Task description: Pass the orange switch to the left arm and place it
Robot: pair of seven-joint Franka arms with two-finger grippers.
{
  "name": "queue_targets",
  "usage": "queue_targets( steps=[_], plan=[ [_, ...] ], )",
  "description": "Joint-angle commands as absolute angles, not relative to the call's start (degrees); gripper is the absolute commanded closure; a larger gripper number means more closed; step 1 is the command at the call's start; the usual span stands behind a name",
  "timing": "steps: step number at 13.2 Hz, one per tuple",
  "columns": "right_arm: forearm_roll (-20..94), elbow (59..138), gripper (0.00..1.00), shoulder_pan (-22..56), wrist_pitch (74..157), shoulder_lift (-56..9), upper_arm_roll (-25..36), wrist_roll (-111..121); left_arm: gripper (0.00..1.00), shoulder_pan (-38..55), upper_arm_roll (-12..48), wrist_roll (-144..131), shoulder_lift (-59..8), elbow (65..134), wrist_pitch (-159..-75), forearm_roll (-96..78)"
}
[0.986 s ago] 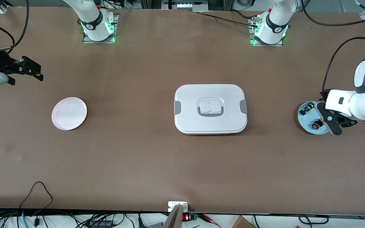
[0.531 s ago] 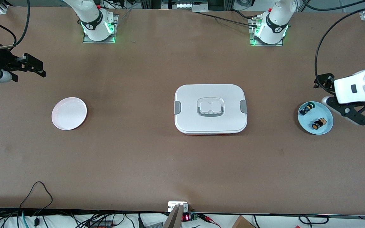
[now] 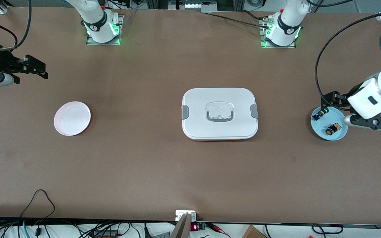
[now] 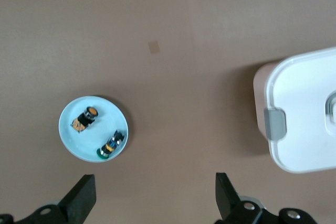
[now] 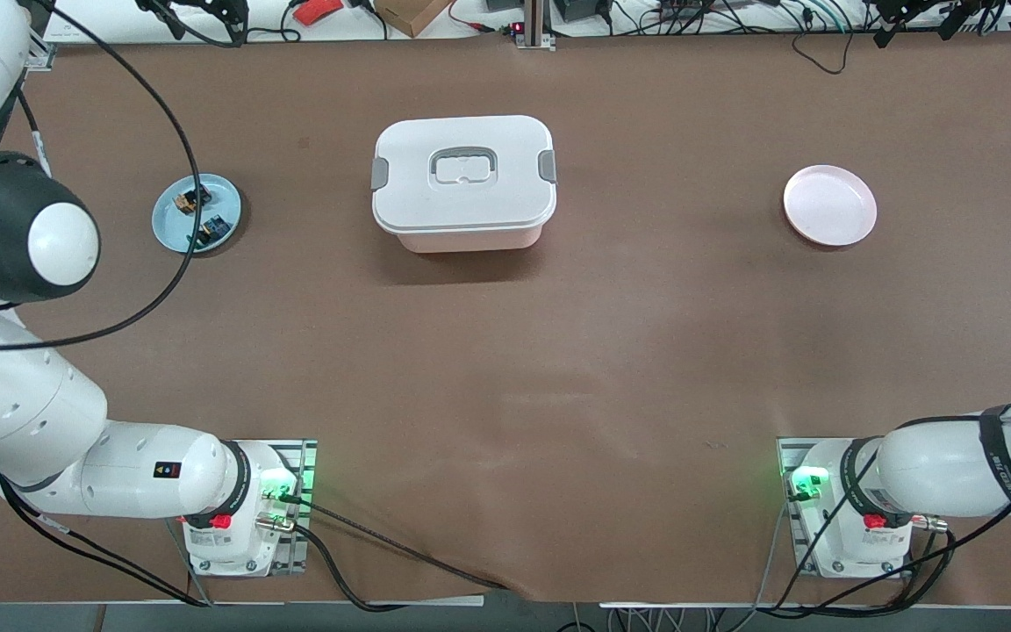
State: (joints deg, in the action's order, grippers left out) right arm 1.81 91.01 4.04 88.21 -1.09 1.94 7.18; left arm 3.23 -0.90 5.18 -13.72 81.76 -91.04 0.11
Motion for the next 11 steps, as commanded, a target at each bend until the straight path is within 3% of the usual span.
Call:
queue_targets(
  steps=[1, 3, 11],
  plan=[
    [2.6, 89.9, 0.0, 3.6, 87.0, -1.4, 1.7, 6.9, 0.0, 4.2, -2.8, 4.0, -2.5, 97.3, -102.2, -1.1],
    [2.6, 89.9, 0.0, 3.6, 87.0, -1.4, 1.7, 6.9, 0.0, 4.2, -2.7, 3.5, 0.0, 101.8, -106.7, -0.8],
    [2.6, 90.1, 0.0, 3.0, 86.7, -1.7, 1.8, 7.1, 0.0, 3.7, -0.7, -0.4, -0.1, 101.1, -103.4, 0.7]
  ],
)
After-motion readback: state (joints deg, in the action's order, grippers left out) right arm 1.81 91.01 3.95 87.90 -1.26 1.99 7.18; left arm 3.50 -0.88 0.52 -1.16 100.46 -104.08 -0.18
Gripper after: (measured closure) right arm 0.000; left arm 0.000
